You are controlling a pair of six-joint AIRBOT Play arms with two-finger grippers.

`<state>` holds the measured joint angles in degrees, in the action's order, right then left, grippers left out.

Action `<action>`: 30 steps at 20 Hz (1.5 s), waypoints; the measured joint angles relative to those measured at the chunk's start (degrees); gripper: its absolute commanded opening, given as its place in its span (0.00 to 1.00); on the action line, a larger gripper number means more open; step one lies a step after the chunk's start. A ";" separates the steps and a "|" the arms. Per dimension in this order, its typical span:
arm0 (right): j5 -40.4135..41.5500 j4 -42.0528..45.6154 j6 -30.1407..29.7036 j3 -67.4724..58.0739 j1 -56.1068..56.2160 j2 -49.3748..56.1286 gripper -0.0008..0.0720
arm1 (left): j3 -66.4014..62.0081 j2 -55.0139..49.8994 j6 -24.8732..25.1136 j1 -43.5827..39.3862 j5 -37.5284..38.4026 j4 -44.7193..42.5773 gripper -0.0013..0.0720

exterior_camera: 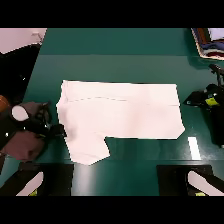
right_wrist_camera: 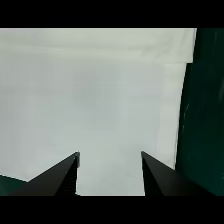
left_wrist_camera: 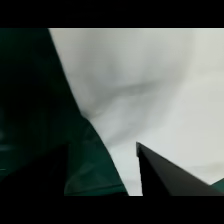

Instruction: Fold the shirts.

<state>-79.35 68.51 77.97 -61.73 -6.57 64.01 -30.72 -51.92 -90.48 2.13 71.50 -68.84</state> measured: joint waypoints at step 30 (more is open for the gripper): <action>2.89 -1.51 -1.60 23.87 -4.46 2.27 0.03 | 0.24 3.21 3.89 -0.02 -1.16 12.41 0.05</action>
<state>-76.47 67.00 76.38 -37.87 -11.03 66.28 -30.48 -48.71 -86.59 2.11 70.35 -56.42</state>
